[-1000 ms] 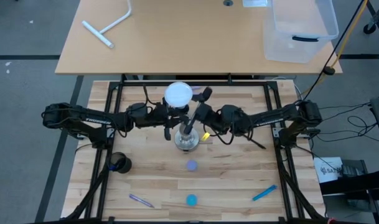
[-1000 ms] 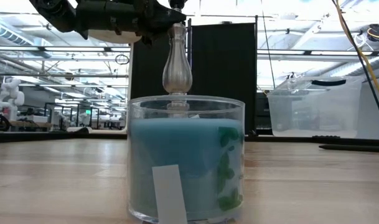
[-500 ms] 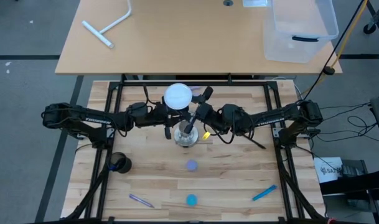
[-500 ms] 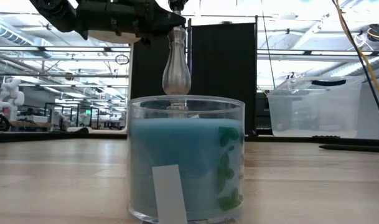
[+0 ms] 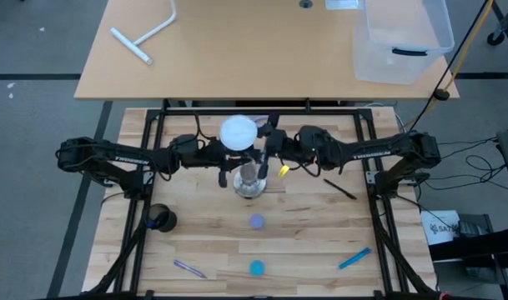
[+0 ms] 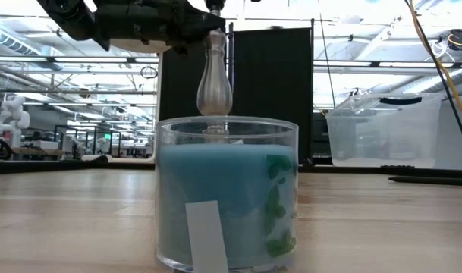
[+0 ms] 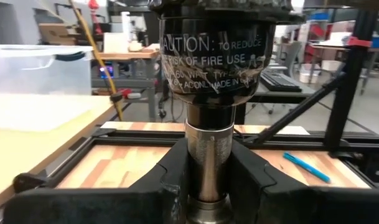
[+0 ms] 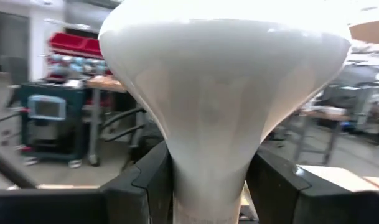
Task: Screw lightbulb
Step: Remove the lightbulb from the silver lamp socket
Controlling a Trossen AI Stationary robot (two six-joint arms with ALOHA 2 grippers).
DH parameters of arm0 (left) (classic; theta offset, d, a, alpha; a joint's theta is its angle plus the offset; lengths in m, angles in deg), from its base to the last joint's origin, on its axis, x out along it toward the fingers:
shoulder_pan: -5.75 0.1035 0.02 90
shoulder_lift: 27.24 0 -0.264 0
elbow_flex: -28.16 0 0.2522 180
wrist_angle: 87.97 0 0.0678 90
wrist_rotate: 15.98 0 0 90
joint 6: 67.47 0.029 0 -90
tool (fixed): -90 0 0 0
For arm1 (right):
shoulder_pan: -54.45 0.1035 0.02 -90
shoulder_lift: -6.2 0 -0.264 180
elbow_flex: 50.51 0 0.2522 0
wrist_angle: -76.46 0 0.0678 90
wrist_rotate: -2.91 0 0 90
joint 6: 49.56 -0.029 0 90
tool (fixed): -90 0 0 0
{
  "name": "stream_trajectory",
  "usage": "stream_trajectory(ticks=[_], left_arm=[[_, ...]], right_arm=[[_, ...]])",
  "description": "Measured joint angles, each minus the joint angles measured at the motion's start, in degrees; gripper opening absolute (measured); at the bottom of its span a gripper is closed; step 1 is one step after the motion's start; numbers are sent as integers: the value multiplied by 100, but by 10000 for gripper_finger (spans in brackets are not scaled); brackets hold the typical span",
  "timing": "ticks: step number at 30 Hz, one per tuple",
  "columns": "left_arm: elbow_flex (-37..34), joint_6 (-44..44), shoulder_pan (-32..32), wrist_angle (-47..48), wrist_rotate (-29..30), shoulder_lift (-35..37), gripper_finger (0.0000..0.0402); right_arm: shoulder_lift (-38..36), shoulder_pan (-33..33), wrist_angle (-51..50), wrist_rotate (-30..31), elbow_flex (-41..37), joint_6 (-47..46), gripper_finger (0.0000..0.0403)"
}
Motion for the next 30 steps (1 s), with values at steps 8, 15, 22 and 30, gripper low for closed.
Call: stream_trajectory(ticks=[8, 15, 22, 30], left_arm=[[4, 161, -2, -5, -386, -7, 75], [12, 317, -7, -13, -741, -7, 75], [18, 316, -20, -28, -800, -9, 75], [12, 140, -15, -17, -548, -9, 75]], right_arm=[[-128, -391, -320, -1504, 2, -729, 165], [-139, -577, -473, -2668, 22, -1181, 165], [-124, -635, -383, -3150, 22, -1339, 165], [-122, -602, -446, -2751, -6, -1366, 203]])
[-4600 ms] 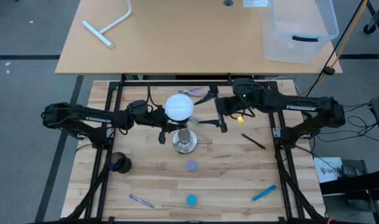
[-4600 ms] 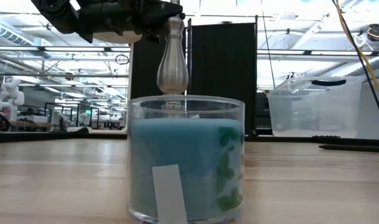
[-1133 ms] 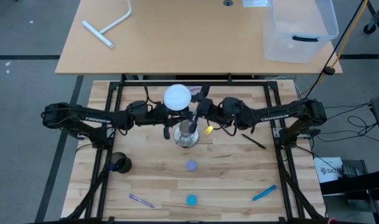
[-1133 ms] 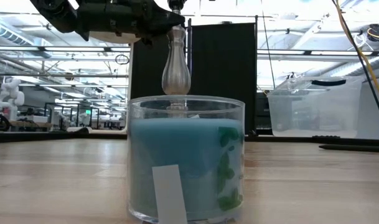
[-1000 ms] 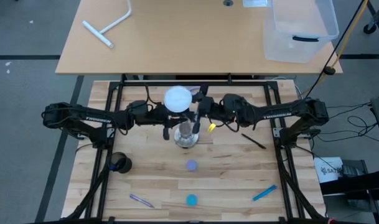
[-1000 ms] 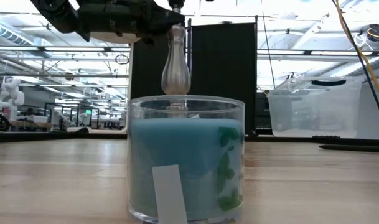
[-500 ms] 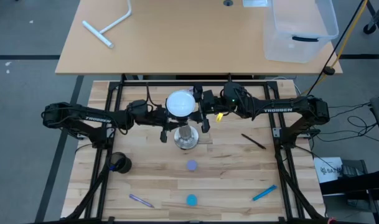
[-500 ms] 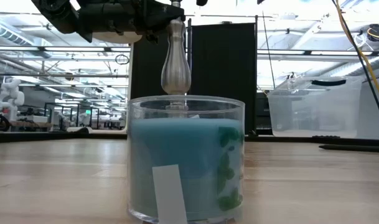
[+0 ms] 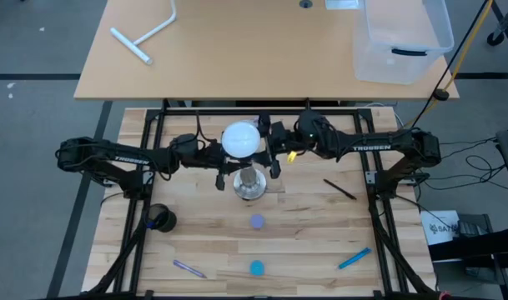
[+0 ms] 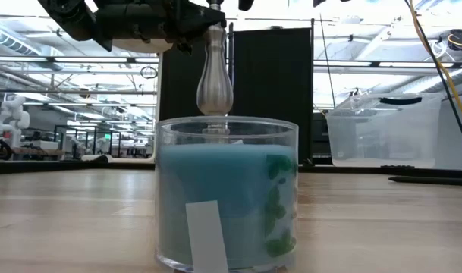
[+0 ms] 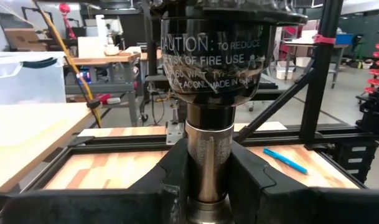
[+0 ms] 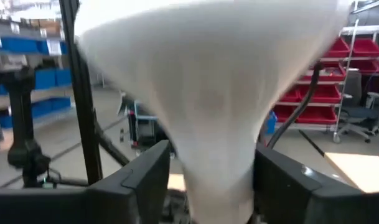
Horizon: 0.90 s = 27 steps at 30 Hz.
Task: Screw lightbulb
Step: Remove the lightbulb from the silver lamp socket
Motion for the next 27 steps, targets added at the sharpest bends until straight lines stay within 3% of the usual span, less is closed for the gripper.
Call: stream_trajectory(ticks=[9, 15, 17, 20, 24, 27], left_arm=[[0, -15, 0, -4, 59, 0, 75], [-10, -110, -2, -45, 205, -1, 75], [-11, -119, -2, -52, 215, -2, 75], [-13, -118, -2, -70, 229, -2, 75], [-15, -127, -4, -79, 323, -4, 75], [-14, -127, -4, -82, 333, -4, 75]], right_arm=[[-628, 21, -1145, 31, -5, 476, 275], [-1435, 224, -2645, 326, -3, 1428, 284], [-1662, 448, -3050, 883, -3, 1699, 278], [-1788, 895, -3352, 2306, -12, 2038, 266], [-1607, 1472, -2940, 4104, -369, 2508, 249], [-1332, 1763, -2036, 4982, -774, 2813, 238]])
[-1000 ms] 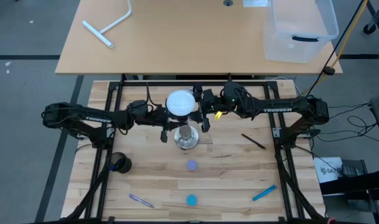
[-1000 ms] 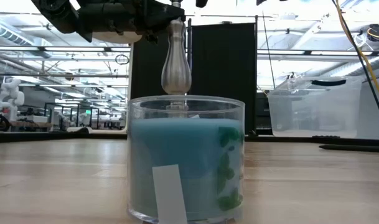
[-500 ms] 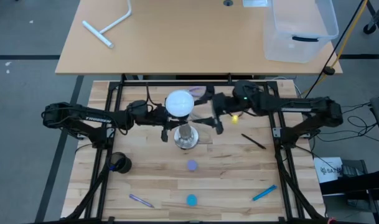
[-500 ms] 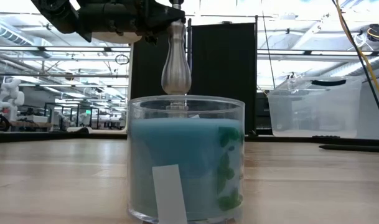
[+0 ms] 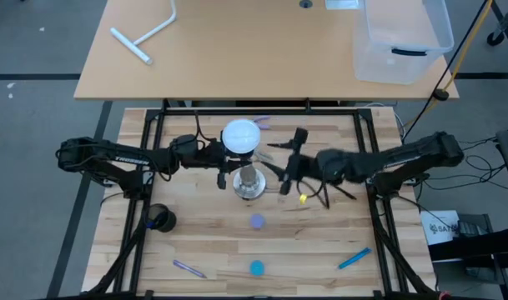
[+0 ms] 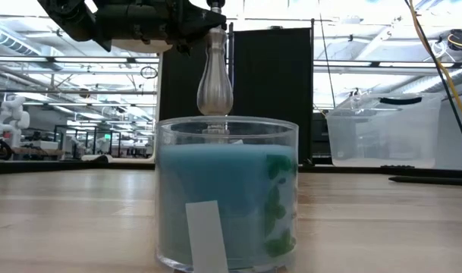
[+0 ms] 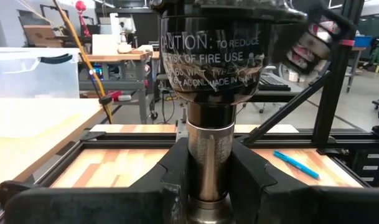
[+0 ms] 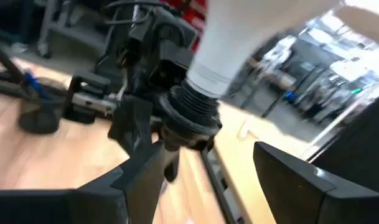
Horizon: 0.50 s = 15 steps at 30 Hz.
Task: Screw lightbulb
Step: Remove the lightbulb from the silver lamp socket
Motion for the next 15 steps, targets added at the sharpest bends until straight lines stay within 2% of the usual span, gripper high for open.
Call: stream_trajectory(ticks=[2, 9, 12, 15], left_arm=[[-1, 2, 0, 1, 8, 2, 75], [1, -11, 0, -10, 186, 2, 75], [1, -13, 0, -8, 292, 2, 75], [-1, -15, -3, -12, 440, 2, 75]], right_arm=[[189, 147, 879, 225, -304, 265, 230], [687, 544, 4248, 229, -975, 938, 206], [954, 545, 4756, 265, -964, 941, 206], [1210, 476, 4804, 268, -761, 941, 210]])
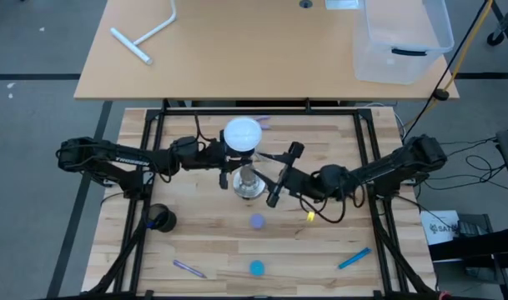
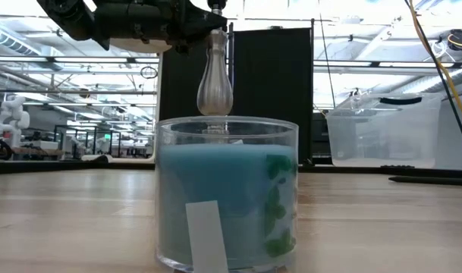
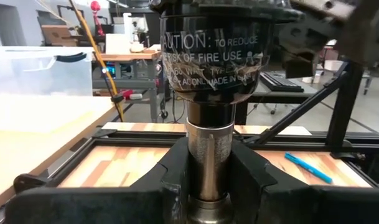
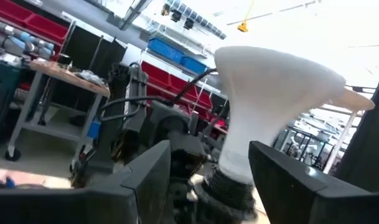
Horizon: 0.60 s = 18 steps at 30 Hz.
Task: Screw lightbulb
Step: Remove the lightbulb from the silver lamp socket
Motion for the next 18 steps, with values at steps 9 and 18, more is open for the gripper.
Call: stream_trajectory(ticks=[9, 18], left_arm=[[-7, -34, -1, -45, 90, 0, 75], [-7, -44, -1, -47, 125, 0, 75]], right_arm=[[331, -109, -391, 772, 592, 251, 241], [330, -313, -631, 827, 743, -448, 277]])
